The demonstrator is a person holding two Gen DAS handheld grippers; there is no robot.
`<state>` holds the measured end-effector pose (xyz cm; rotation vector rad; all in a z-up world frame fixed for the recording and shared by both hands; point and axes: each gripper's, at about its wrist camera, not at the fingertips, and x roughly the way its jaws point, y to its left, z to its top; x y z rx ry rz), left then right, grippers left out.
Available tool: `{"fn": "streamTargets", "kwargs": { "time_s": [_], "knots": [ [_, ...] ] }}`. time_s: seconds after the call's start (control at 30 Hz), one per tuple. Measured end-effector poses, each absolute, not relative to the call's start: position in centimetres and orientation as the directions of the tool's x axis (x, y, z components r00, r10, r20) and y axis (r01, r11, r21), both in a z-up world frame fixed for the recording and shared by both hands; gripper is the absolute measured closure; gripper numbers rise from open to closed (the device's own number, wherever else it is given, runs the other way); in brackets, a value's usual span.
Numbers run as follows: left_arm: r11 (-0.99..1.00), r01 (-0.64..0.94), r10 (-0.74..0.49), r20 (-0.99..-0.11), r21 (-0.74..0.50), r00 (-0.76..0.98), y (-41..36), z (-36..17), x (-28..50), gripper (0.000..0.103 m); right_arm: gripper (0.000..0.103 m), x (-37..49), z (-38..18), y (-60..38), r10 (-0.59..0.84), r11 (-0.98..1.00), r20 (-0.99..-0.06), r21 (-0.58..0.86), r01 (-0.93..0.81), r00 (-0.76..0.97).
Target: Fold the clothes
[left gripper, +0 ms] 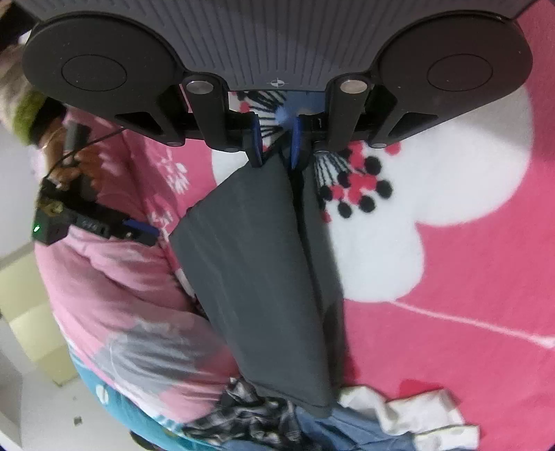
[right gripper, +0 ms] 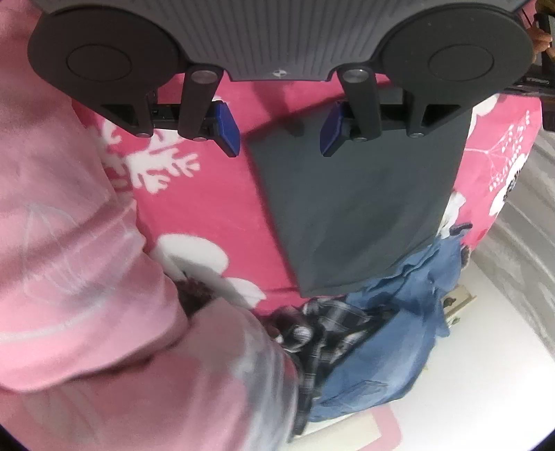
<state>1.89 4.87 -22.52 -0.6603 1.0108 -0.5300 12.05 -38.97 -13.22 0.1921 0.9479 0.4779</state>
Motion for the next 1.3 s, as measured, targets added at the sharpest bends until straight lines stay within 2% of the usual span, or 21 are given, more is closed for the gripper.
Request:
{"fn": "streamTargets", "kwargs": {
  "time_s": [0.03, 0.1, 0.27, 0.4, 0.57, 0.67, 0.73, 0.8, 0.83, 0.87, 0.97, 1.13, 1.3],
  "knots": [
    [0.682, 0.083, -0.678, -0.586, -0.726, 0.444, 5.3, -22.4, 1.8, 0.057, 0.048, 12.4, -13.5, -39.2, 0.48, 0.877, -0.736, 0.384, -0.29, 0.478],
    [0.65, 0.039, -0.686, -0.564, -0.759, 0.459, 6.1, -22.1, 1.4, 0.043, 0.047, 12.9, -14.3, -39.7, 0.499, 0.867, -0.739, 0.43, -0.253, 0.453],
    [0.62, -0.001, -0.7, -0.554, -0.785, 0.451, 5.6, -22.8, 1.9, 0.041, 0.047, 14.4, -16.8, -40.2, 0.544, 0.831, -0.748, 0.542, -0.125, 0.38],
    [0.587, -0.024, -0.715, -0.532, -0.809, 0.453, 5.1, -23.4, 2.6, 0.039, 0.045, 15.9, -18.2, -40.7, 0.582, 0.787, -0.719, 0.615, -0.042, 0.381],
    [0.575, -0.017, -0.725, -0.52, -0.818, 0.452, 4.2, -23.5, 2.9, 0.039, 0.047, 17.0, -18.4, -39.6, 0.599, 0.783, -0.716, 0.618, -0.073, 0.359],
    [0.579, -0.03, -0.719, -0.527, -0.815, 0.453, 4.1, -23.6, 2.9, 0.05, 0.057, 17.5, -18.5, -39.3, 0.607, 0.778, -0.712, 0.623, -0.08, 0.353],
    [0.586, -0.057, -0.709, -0.546, -0.808, 0.446, 4.4, -23.9, 2.8, 0.071, 0.064, 17.6, -18.6, -39.2, 0.6, 0.787, -0.721, 0.611, -0.089, 0.347],
    [0.591, -0.091, -0.701, -0.566, -0.802, 0.433, 4.9, -24.1, 2.7, 0.087, 0.078, 17.8, -18.6, -39.1, 0.594, 0.792, -0.726, 0.603, -0.094, 0.348],
    [0.58, -0.108, -0.706, -0.565, -0.807, 0.428, 5.0, -24.2, 2.8, 0.09, 0.081, 17.8, -18.5, -39.0, 0.593, 0.794, -0.727, 0.601, -0.096, 0.346],
    [0.567, -0.123, -0.711, -0.56, -0.814, 0.424, 5.0, -24.3, 2.9, 0.092, 0.087, 17.8, -18.5, -38.9, 0.591, 0.795, -0.729, 0.598, -0.098, 0.345],
    [0.556, -0.125, -0.723, -0.553, -0.821, 0.414, 4.9, -24.0, 2.9, 0.096, 0.093, 17.6, -18.1, -38.7, 0.58, 0.805, -0.735, 0.584, -0.106, 0.352],
    [0.514, -0.137, -0.754, -0.522, -0.847, 0.399, 6.1, -23.3, 2.7, 0.097, 0.094, 16.9, -16.7, -39.1, 0.578, 0.801, -0.734, 0.594, -0.076, 0.356],
    [0.543, -0.087, -0.762, -0.534, -0.835, 0.366, 7.3, -20.7, 0.1, 0.097, 0.094, 13.9, -14.8, -38.5, 0.58, 0.802, -0.741, 0.591, -0.082, 0.338]
  ]
}}
